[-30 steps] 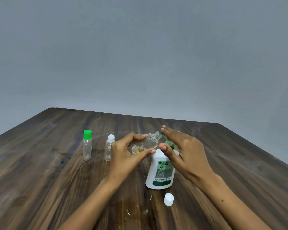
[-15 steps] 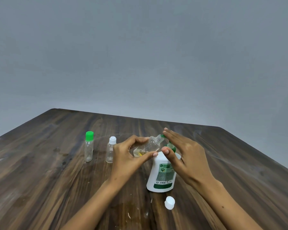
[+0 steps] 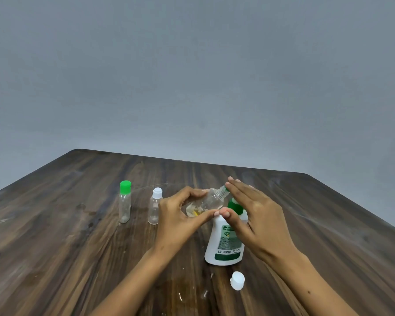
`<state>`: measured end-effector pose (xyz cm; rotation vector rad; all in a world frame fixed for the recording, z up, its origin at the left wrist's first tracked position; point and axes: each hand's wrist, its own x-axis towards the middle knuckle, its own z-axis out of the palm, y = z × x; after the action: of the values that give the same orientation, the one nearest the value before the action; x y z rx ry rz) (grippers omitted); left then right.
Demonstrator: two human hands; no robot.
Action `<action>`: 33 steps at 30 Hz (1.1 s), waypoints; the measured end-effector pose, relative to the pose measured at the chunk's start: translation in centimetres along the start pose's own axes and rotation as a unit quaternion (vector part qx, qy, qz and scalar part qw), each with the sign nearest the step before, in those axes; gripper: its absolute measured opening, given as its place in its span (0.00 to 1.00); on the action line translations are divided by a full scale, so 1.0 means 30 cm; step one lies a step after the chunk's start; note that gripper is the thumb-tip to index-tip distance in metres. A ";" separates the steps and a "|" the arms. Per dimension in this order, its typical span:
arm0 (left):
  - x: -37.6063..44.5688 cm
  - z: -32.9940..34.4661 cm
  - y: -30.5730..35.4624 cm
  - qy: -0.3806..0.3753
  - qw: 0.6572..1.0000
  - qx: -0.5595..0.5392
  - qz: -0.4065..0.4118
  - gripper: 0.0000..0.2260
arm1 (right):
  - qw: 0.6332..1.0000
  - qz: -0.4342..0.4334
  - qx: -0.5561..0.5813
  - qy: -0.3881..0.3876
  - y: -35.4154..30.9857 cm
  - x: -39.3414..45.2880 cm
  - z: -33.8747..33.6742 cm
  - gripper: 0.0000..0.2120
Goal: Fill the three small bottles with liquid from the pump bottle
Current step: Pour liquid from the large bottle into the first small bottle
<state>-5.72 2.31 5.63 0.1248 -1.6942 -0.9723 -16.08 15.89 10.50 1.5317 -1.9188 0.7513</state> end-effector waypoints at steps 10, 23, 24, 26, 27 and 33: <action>0.001 0.003 -0.003 0.003 1.000 -0.003 0.004 0.21 | 1.000 -0.003 0.025 -0.007 0.012 0.010 -0.017 0.41; -0.001 0.002 0.006 -0.002 1.000 -0.003 0.002 0.20 | 0.999 0.015 0.044 -0.010 0.011 0.008 -0.009 0.43; -0.001 0.002 0.004 -0.004 1.000 -0.002 0.001 0.21 | 0.999 0.019 0.048 -0.008 0.010 0.006 -0.005 0.43; -0.002 0.006 -0.001 -0.002 1.000 -0.003 -0.004 0.20 | 0.998 0.024 0.063 -0.004 0.015 0.004 -0.008 0.42; -0.003 0.007 -0.003 0.001 1.000 0.001 -0.005 0.19 | 0.997 0.024 0.071 -0.004 0.019 0.005 -0.012 0.42; 0.001 0.002 -0.002 0.008 1.000 0.007 0.001 0.19 | 0.998 0.019 0.061 -0.025 0.019 0.011 -0.015 0.43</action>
<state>-5.80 2.30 5.61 0.1391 -1.6861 -0.9550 -16.67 16.11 11.02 1.6050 -1.9765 0.8689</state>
